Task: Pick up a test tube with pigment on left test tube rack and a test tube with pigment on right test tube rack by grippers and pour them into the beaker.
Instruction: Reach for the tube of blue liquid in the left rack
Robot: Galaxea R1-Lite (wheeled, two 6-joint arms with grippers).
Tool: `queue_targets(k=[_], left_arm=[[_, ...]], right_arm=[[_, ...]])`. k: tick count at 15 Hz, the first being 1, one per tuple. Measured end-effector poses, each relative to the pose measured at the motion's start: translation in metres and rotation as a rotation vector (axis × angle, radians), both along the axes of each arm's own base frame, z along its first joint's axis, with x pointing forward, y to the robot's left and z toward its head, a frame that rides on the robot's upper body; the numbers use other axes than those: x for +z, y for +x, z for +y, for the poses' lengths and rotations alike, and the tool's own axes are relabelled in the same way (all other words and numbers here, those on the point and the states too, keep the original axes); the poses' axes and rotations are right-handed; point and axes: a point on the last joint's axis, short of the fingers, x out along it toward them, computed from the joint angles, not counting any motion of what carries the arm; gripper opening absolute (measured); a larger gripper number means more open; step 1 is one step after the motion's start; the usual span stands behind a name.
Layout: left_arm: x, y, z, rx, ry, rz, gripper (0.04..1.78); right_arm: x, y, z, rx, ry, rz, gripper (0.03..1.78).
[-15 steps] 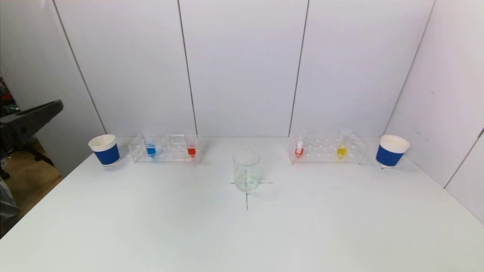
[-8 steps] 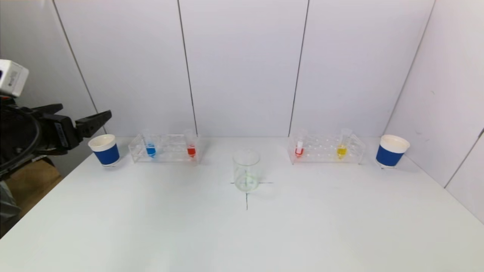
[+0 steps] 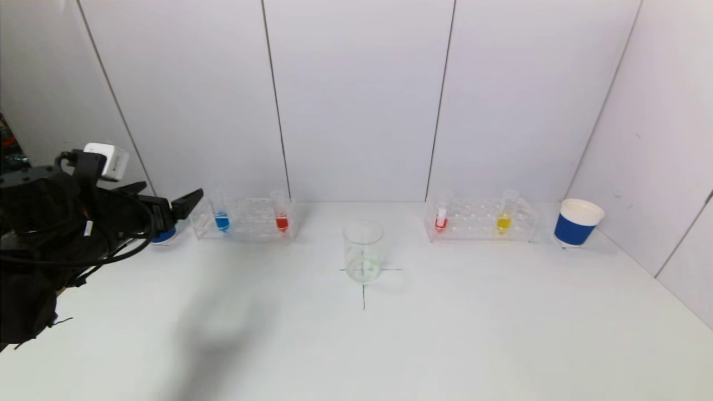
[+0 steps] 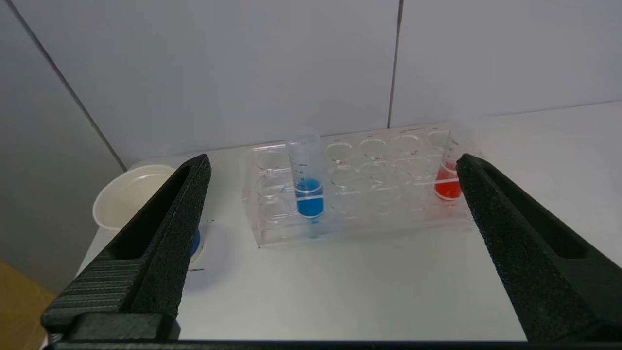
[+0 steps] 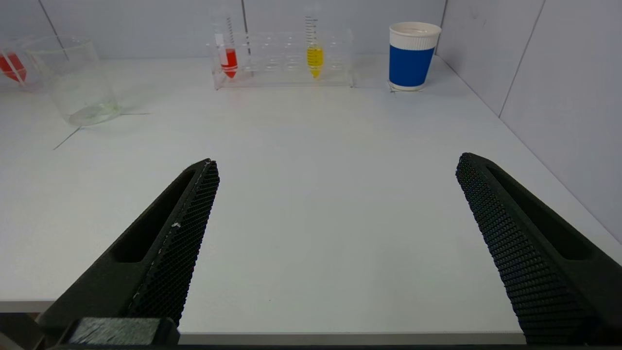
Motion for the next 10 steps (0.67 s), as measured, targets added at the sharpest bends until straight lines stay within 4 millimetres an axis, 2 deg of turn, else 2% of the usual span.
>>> queue_targets(k=[6,10], left_arm=[[-0.057,0.035,0.004,0.036,-0.039,-0.024,1.76],[-0.079,0.052,0.006,0.053,-0.061,0.016,1.76]], right_arm=[[0.0,0.0,0.0,0.0,0.0,0.0,1.77],[0.0,0.0,0.0,0.0,0.0,0.0,1.77]])
